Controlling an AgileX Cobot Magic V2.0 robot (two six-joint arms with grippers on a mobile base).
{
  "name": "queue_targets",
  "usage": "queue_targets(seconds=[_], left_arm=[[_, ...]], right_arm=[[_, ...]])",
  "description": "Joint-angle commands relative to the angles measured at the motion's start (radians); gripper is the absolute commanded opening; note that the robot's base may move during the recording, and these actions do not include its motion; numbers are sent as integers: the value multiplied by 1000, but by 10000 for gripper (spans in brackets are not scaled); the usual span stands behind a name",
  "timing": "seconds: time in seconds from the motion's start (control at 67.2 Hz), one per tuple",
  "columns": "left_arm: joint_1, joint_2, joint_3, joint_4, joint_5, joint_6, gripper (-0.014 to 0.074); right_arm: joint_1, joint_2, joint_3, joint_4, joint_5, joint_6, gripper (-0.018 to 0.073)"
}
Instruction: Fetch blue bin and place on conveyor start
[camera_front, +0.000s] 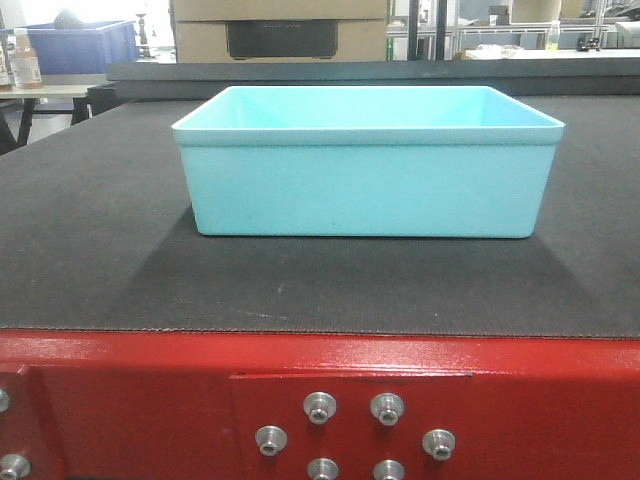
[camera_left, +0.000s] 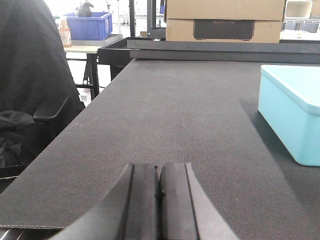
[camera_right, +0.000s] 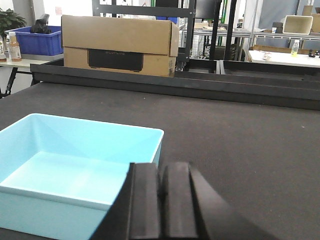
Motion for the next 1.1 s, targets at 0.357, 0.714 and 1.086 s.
queue_targets(seconds=[0.357,0.714,1.086], left_arm=[[4,-7,-2,-5,-23,2,-111],[4,-7,-2,-5,-23,2,-111],[4,-7,-2,-5,-23,2,-111]], right_arm=[[-5,-5,6,-7,-27,-5,-162],[-236,-270,226,96,117,-5,-162],[-279,-494,452,84,76,-5,-162]])
